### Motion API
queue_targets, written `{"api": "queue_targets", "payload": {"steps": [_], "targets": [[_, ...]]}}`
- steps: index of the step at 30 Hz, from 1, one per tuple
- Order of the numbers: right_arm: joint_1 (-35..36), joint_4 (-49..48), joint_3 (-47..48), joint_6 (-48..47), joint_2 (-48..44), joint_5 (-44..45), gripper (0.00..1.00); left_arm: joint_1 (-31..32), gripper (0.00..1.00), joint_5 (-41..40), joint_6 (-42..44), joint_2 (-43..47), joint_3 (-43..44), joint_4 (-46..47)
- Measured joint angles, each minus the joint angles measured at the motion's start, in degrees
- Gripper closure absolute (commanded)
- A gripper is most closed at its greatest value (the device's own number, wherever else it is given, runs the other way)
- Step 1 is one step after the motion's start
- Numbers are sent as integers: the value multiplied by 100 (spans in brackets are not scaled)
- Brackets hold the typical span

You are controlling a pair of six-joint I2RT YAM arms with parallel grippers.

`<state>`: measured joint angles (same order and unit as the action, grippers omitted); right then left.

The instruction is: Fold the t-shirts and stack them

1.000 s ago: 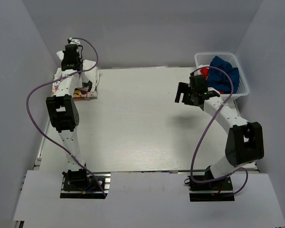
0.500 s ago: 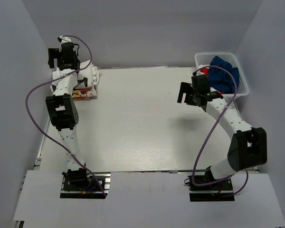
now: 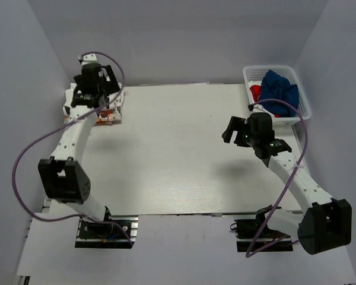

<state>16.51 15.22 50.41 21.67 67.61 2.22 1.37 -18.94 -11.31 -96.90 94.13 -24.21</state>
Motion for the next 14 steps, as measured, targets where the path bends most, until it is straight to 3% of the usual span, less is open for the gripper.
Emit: {"api": "queue_targets", "payload": {"steps": [5,8,14], "targets": [[0,-153,-942,175,-1025,-409,10,1272,0,514,-1034,1799,-2177,223],[0,-302,-1475,284,-1606,-614,10,1674,0,647,-1440,2627,-3268,144],[0,-448,-2031,433,-2245,-960,10,1794,0,299,-1908,3648,-3921,-492]]}}
